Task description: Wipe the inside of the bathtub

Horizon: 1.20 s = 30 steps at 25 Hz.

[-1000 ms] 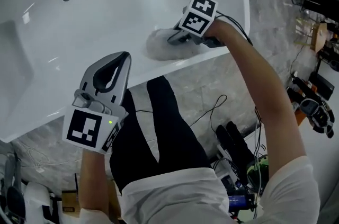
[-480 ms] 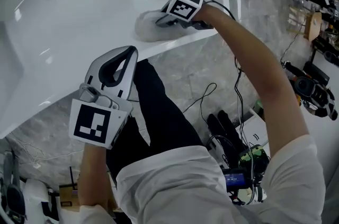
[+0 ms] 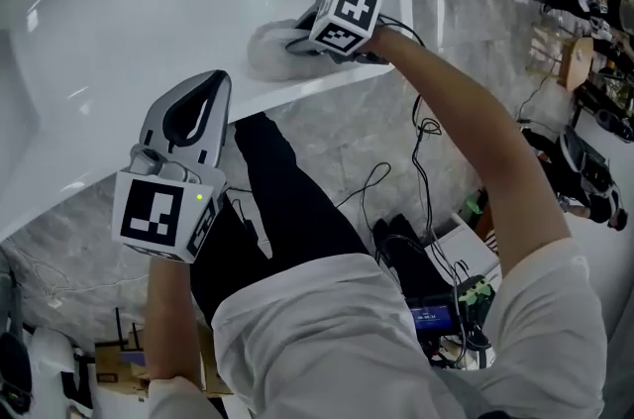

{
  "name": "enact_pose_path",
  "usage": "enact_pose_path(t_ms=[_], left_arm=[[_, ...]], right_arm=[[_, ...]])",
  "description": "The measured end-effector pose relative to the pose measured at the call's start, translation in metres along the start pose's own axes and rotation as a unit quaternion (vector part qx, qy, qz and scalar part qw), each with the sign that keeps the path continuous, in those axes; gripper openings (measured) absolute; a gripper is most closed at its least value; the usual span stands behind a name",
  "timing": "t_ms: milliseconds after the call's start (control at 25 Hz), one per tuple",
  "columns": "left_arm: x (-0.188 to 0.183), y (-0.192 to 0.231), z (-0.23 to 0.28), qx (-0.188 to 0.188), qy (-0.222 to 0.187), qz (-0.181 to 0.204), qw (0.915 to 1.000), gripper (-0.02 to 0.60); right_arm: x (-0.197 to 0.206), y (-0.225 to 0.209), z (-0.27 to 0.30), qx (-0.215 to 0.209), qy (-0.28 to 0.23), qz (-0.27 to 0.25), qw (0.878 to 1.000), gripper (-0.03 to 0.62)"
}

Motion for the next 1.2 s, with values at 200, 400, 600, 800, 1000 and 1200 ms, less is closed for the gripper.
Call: enact_pose_path(t_ms=[200,400,600,800,1000,1200], left_arm=[[-0.031,0.011,-0.019,-0.025,-0.016,-0.006,0.9995,0.01],[-0.072,0.024,-0.04,-0.046,-0.036,0.011,0.9982,0.011],[-0.109,0.022,-0.04,-0.052,-0.048,0.019,0.9973,0.01],[-0.132,0.015,-0.064,-0.041,-0.058,0.034,0.9969,0.009],[-0.151,0.001,-0.088,-0.037,-0.064,0.052,0.9959,0.011],[-0.173,0.005,-0.124,-0.044,-0.091,0.054,0.9935,0.01]], right_arm=[[-0.052,0.028,-0.051,0.021,-0.128,-0.005,0.992,0.091],[-0.099,0.063,-0.104,0.062,-0.232,-0.023,0.97,0.092],[-0.126,0.096,-0.155,0.077,-0.299,-0.034,0.95,0.092],[-0.144,0.142,-0.18,0.095,-0.339,-0.032,0.935,0.092],[-0.151,0.185,-0.211,0.115,-0.387,-0.033,0.914,0.094],[-0.166,0.232,-0.235,0.132,-0.458,-0.019,0.879,0.094]])
Point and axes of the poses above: the fingertips, and each gripper's own axes: z forward along the fingers, y to its left, x out of its underside, the point moved 9 cm from there along -z, backward along the fingers, and after that the axes turned 5 degrees about -y, right-handed, at the moved point
